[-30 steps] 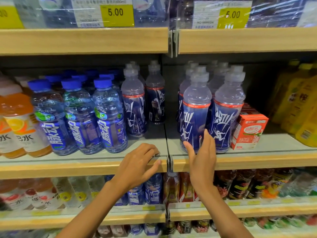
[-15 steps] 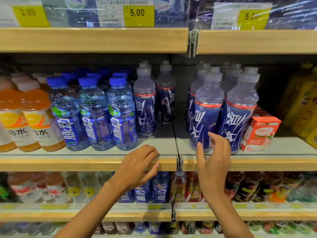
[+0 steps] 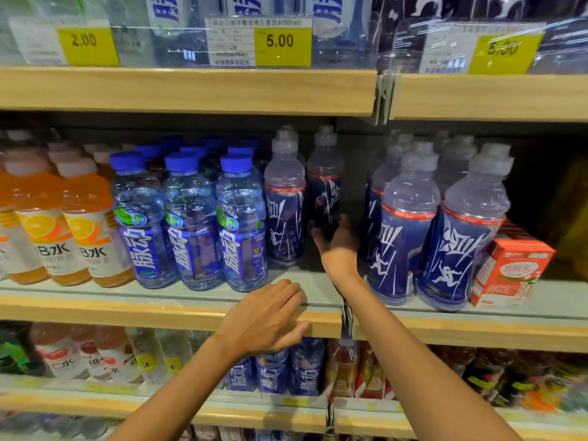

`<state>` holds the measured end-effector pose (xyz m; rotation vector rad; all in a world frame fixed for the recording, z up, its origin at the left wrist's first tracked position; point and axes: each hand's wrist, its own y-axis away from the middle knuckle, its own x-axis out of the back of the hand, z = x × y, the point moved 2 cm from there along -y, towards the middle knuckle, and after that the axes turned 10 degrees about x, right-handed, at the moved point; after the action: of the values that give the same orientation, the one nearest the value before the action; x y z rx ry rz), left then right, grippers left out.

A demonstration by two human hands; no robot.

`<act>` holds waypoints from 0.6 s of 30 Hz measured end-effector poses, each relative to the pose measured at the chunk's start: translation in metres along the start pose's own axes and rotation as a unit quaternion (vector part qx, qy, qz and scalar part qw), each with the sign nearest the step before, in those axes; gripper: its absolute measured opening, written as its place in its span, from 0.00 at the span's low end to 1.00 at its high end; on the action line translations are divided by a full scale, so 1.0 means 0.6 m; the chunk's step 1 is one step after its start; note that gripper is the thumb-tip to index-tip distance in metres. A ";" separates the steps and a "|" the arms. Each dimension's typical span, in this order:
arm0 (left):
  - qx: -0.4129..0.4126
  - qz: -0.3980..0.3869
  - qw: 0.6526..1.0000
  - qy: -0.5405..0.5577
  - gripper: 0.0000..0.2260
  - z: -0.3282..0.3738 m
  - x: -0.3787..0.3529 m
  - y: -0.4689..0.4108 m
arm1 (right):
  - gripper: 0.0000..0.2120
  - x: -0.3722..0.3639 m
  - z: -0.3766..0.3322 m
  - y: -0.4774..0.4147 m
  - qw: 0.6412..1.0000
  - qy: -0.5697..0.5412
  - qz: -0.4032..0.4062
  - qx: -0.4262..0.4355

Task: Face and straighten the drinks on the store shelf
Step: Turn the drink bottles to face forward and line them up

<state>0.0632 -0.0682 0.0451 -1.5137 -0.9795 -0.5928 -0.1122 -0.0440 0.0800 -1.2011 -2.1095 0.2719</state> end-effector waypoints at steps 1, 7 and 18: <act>0.002 0.003 1.000 0.000 0.19 -0.001 -0.001 0.000 | 0.31 -0.007 0.002 -0.012 1.000 -0.013 -0.006 -0.022; 0.008 0.010 1.000 -0.005 0.20 -0.006 -0.007 0.002 | 0.29 -0.029 0.006 -0.047 0.993 -0.105 0.047 -0.024; 0.015 0.006 1.000 -0.012 0.21 -0.003 -0.005 0.003 | 0.36 -0.009 -0.004 0.016 0.998 -0.026 0.053 -0.009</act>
<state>0.0636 -0.0708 0.0422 -1.5026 -0.9920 -0.5500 -0.1022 -0.0438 0.0747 -1.3321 -2.1001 0.3362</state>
